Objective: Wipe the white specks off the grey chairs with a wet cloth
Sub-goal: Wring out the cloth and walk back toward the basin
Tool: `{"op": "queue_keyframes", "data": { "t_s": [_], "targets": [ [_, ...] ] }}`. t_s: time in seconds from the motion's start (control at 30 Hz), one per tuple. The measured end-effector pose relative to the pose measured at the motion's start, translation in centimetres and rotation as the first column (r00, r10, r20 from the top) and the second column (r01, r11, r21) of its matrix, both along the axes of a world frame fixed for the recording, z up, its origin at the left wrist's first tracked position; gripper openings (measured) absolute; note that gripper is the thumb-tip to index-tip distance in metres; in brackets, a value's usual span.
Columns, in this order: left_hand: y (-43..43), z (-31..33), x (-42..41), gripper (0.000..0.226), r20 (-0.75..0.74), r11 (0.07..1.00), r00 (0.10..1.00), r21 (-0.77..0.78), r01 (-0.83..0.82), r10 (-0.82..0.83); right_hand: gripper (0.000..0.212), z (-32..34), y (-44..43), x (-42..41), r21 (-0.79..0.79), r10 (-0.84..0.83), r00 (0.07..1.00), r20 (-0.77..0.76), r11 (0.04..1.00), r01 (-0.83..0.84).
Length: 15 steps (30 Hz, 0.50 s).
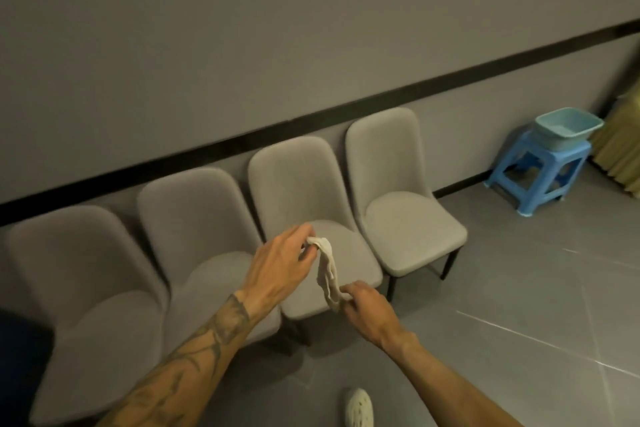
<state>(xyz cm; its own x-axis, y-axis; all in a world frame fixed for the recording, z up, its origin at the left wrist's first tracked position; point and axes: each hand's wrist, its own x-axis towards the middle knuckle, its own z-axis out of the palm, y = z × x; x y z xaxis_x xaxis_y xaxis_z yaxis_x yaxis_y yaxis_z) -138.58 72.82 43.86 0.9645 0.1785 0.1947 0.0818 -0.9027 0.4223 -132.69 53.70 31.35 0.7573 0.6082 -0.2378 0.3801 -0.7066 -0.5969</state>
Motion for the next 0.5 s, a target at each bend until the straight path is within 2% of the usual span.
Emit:
{"op": "queue_keyframes", "data": {
  "t_s": [0.1, 0.2, 0.37, 0.5],
  "targets": [
    [-3.5, -0.7, 7.4, 0.013, 0.012, 0.997, 0.998, -0.025, 0.067, -0.066, 0.03, 0.1, -4.2, 7.3, -0.038, -0.037, 0.996, 0.077, 0.998, 0.04],
    [-6.9, -0.9, 14.9, 0.011, 0.016, 0.993, 0.994, -0.043, 0.11, -0.109, 0.03, 0.8, -8.1, 14.1, -0.087, -0.065, 0.997, 0.044, 0.994, 0.069],
    [-13.1, -0.3, 26.8, 0.016, -0.007, 0.987, 0.988, -0.041, 0.156, -0.157, 0.054, 2.2, -14.0, 23.5, -0.1, -0.096, 0.995, -0.02, 0.991, 0.094],
    [-18.7, 0.3, 35.4, 0.019, 0.013, 0.982, 0.982, -0.031, 0.186, -0.186, 0.029, 1.8, -18.2, 32.0, -0.076, -0.122, 0.992, 0.013, 0.99, 0.122]
  ]
}}
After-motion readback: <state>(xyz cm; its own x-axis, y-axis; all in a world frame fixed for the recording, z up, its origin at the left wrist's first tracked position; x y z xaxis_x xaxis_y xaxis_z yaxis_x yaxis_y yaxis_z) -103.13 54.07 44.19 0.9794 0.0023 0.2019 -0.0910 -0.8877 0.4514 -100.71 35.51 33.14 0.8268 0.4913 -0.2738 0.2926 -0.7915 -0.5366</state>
